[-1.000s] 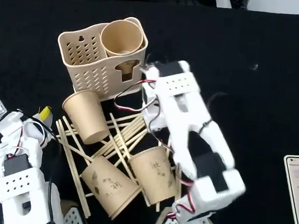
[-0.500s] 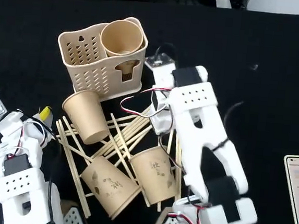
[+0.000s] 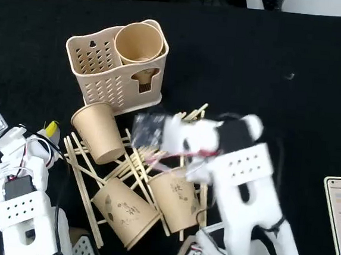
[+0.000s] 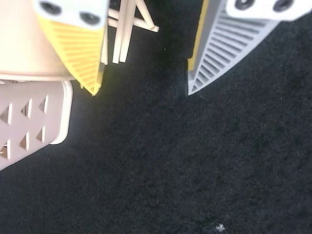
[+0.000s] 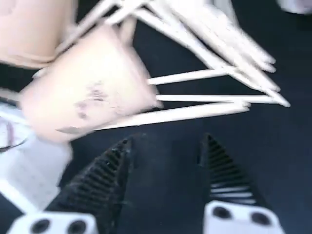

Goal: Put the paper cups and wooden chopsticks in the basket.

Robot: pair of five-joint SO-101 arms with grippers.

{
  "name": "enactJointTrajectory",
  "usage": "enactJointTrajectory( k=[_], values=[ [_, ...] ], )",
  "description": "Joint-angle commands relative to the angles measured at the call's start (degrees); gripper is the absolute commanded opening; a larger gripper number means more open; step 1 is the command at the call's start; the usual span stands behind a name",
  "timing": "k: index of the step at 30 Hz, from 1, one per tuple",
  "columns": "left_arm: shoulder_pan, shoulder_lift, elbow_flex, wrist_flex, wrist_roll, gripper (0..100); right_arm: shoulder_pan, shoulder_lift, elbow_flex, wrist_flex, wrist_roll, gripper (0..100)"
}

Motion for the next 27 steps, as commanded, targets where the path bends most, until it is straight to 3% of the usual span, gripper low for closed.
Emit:
enactJointTrajectory(
  k=[1, 10, 18, 22, 25, 27],
  values=[
    [-0.48, -0.88, -1.1, -0.97, 0.26, 28, -5.98, -2.68, 3.21, 1.85, -4.48, 29.2],
    [-0.48, -0.88, -0.92, -0.97, 0.26, 28, -12.92, -1.71, 3.91, 1.49, -4.04, 31.5],
    [-0.48, -0.88, -1.01, -0.97, 0.18, 28, -13.27, 9.19, 1.45, 1.58, -2.73, 41.2],
    [-0.48, -0.88, -1.01, -0.97, 0.18, 28, -14.86, 10.33, 1.45, 1.85, -0.79, 41.2],
    [-0.48, -0.88, -1.1, -0.97, 0.18, 28, -16.79, 10.33, 3.21, 1.93, 5.36, 37.1],
    [-0.48, -0.88, -1.1, -0.97, 0.18, 28, -18.2, 10.33, 3.82, 1.93, 9.67, 27.9]
  ],
)
